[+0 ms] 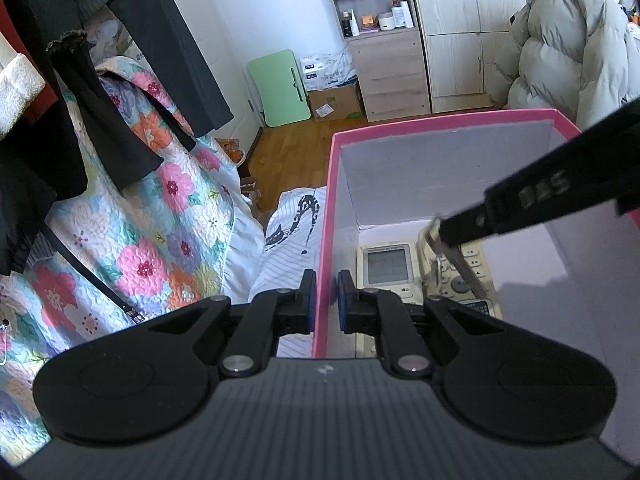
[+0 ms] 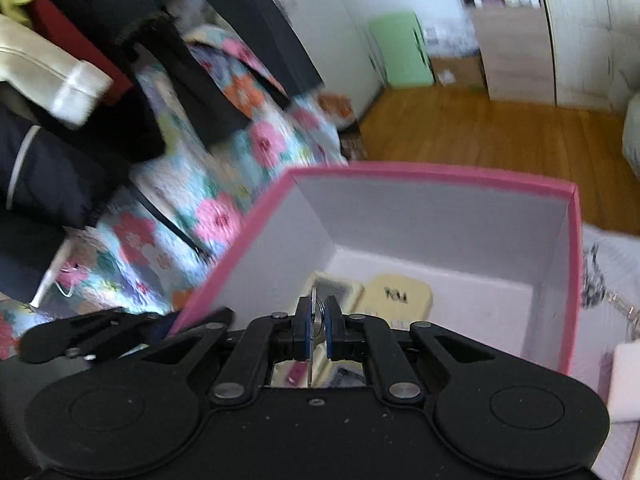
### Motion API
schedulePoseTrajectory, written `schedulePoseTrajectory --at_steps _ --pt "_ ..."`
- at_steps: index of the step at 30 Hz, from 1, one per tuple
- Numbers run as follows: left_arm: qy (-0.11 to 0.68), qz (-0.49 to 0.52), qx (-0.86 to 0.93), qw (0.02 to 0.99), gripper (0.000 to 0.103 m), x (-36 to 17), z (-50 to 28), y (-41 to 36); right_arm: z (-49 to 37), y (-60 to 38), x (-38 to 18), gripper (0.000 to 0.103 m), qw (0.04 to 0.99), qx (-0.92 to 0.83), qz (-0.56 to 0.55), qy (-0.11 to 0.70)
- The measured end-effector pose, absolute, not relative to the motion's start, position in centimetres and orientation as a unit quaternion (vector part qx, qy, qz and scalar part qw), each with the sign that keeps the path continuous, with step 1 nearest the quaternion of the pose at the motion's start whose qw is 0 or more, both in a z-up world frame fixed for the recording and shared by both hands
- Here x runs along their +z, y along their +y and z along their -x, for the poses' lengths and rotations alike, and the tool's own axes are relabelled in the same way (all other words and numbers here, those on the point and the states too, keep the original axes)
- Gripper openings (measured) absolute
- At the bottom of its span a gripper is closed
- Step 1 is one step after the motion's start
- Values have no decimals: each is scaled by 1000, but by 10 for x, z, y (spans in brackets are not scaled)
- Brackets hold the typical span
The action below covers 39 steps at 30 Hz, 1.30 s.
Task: Organize rigid objects
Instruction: 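Carry the keys into the pink box and open the right tool, then move the right tool back and grasp the white square charger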
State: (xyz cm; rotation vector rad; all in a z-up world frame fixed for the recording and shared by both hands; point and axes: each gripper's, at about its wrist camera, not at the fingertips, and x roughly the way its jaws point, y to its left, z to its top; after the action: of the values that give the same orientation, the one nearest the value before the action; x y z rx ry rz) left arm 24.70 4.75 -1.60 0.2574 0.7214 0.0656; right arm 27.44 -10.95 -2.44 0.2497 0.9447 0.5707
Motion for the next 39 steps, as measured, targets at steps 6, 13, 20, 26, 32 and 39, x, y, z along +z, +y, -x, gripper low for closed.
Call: schedulePoseTrajectory --at_steps 6,13,20,26,32,39 --pt "352 -127 33 927 10 -16 -248 48 -257 -128 -7 32 862 249 -125 423" --pt "352 -131 34 926 11 -17 -247 47 -196 -189 25 42 888 238 -127 373" --pt "355 -132 35 925 11 -17 -248 48 -148 -276 29 46 918 182 -109 336" --pt "364 -133 33 921 11 -19 -250 48 -144 -326 -6 50 918 132 -124 352" --pt "363 -143 38 920 12 -20 -249 44 -164 -330 -41 58 916 115 -97 372" --pt "363 -144 39 920 13 -20 -249 44 -184 -300 -58 65 930 122 -40 344"
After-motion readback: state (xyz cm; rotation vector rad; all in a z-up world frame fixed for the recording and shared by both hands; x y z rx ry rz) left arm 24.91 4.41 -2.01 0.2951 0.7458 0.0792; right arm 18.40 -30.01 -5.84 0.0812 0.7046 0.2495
